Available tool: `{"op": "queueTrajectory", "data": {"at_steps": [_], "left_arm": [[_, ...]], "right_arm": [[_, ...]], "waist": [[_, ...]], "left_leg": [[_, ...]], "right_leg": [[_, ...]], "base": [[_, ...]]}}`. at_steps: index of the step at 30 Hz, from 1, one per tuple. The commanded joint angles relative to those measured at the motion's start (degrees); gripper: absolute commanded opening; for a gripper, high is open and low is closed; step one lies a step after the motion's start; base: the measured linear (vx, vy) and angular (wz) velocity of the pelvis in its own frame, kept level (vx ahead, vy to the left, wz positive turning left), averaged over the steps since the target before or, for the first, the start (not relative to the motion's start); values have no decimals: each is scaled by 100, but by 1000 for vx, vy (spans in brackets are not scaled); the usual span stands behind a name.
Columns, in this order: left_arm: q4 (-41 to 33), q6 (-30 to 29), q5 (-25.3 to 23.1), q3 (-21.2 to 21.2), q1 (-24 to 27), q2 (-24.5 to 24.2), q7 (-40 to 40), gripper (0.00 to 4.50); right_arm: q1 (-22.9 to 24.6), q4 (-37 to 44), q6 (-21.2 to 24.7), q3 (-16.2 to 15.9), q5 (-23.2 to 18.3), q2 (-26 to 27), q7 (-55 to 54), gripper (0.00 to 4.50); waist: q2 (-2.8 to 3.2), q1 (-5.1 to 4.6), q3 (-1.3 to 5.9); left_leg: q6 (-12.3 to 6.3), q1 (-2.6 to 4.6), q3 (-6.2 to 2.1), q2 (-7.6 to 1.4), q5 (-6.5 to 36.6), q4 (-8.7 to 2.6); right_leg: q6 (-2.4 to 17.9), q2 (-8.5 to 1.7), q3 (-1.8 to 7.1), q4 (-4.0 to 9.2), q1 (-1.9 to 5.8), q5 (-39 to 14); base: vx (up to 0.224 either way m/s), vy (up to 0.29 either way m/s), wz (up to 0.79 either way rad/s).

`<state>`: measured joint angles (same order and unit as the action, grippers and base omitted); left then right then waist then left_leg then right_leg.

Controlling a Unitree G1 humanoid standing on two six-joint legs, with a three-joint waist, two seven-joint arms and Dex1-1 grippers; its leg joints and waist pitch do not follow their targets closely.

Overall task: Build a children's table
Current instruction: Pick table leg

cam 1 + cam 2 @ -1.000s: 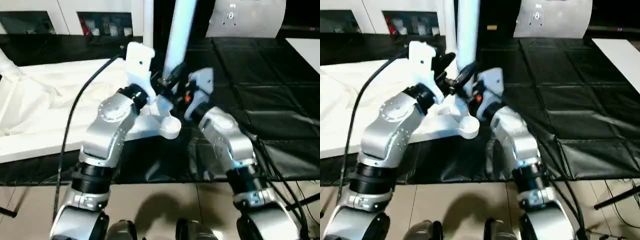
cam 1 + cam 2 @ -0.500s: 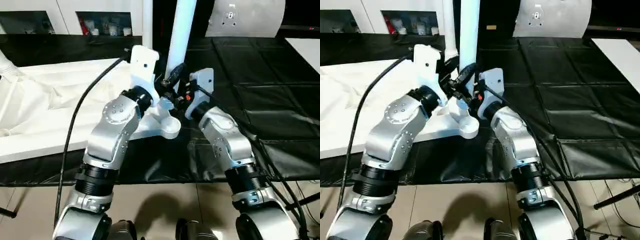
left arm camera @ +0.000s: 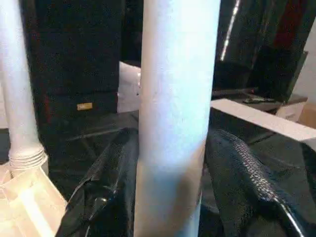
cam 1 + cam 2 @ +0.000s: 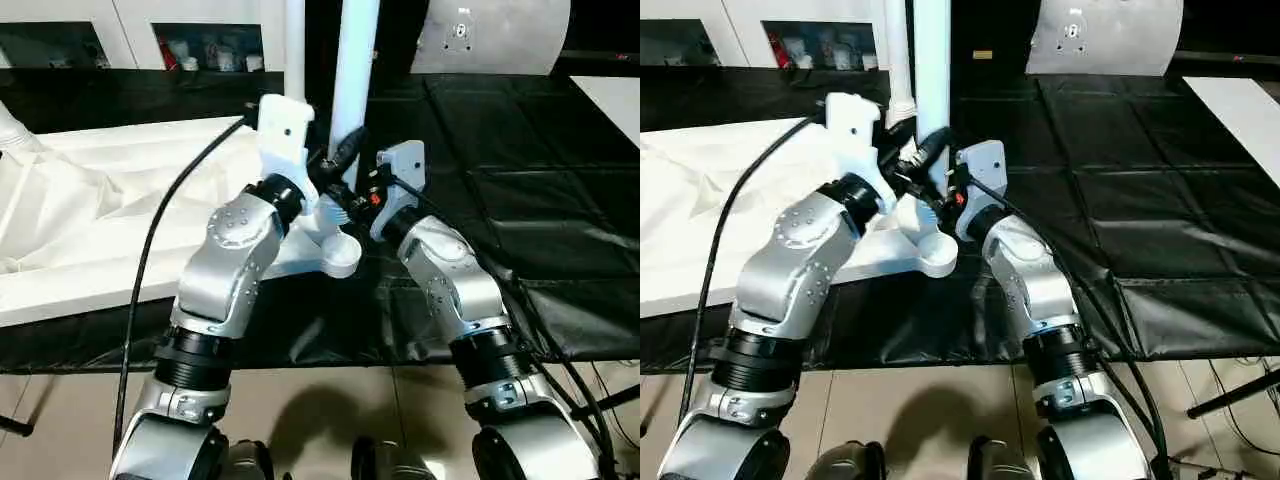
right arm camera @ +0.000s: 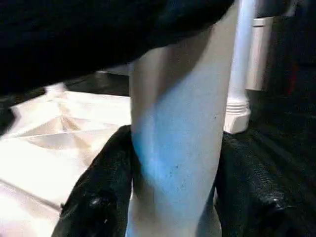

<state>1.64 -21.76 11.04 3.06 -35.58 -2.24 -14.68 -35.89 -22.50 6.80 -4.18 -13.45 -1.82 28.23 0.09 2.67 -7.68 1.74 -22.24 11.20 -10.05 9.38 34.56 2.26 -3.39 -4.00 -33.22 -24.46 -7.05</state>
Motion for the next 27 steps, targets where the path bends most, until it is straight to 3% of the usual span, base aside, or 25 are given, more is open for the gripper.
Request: {"op": "queueTrajectory", "data": {"at_steps": [1,4,7,9,14,16,19,23,26,27], "left_arm": [[137,7,-42,-172,-85,-67,103,188],[331,75,21,-425,-210,-244,96,188],[470,67,125,-597,-309,-384,18,188],[600,41,269,-750,-388,-534,-138,188],[665,-216,877,-1015,-443,-650,-741,188],[680,-615,1520,-1315,-507,-675,-1148,188],[729,-665,1607,-1354,-539,-731,-1309,188],[895,-1115,2280,-1481,-650,-948,-2222,188],[960,-1138,2390,-1399,-672,-1063,-2648,188],[992,-1140,2399,-1298,-681,-1149,-2885,188]], "right_arm": [[-47,247,-178,-53,-28,-13,127,294],[6,455,138,-33,-166,-132,261,315],[89,649,118,-123,-162,-317,547,348],[187,929,738,-162,-237,-543,727,360],[257,1049,854,70,-464,-878,1023,390],[177,1073,1685,393,-1020,-1163,1285,390],[154,1130,1706,494,-1146,-1204,1362,390],[-129,906,1716,729,-1050,-1270,1091,390],[-192,860,1683,673,-1051,-1370,1250,390],[-227,888,1919,611,-1204,-1488,1527,390]], "waist": [[34,6,623],[33,3,631],[15,10,650],[21,35,655],[17,91,665],[16,98,662],[10,107,661],[-17,93,675],[-12,82,672],[-7,95,684]], "left_leg": [[-351,110,-160,-253,1156,-347],[-330,118,-165,-248,1101,-352],[-333,119,-162,-254,1051,-345],[-378,132,-158,-247,936,-340],[-374,128,-143,-248,897,-324],[-355,141,-136,-237,940,-316],[-349,136,-144,-247,997,-317],[-287,136,-140,-217,910,-307],[-270,148,-135,-226,943,-306],[-294,156,-137,-225,916,-309]], "right_leg": [[816,-427,238,386,365,-1944],[796,-412,235,380,369,-1904],[851,-419,242,354,376,-1761],[913,-409,249,337,383,-1653],[1005,-439,251,337,384,-1674],[1051,-433,248,337,388,-1764],[998,-426,236,357,384,-1871],[932,-455,231,361,388,-2071],[937,-439,237,366,378,-2096],[916,-441,241,361,388,-2084]], "base": [[0,0,0],[0,0,0],[0,0,0],[0,0,0],[0,0,0],[0,0,0],[0,0,0],[0,0,0],[0,0,0],[0,0,0]]}}
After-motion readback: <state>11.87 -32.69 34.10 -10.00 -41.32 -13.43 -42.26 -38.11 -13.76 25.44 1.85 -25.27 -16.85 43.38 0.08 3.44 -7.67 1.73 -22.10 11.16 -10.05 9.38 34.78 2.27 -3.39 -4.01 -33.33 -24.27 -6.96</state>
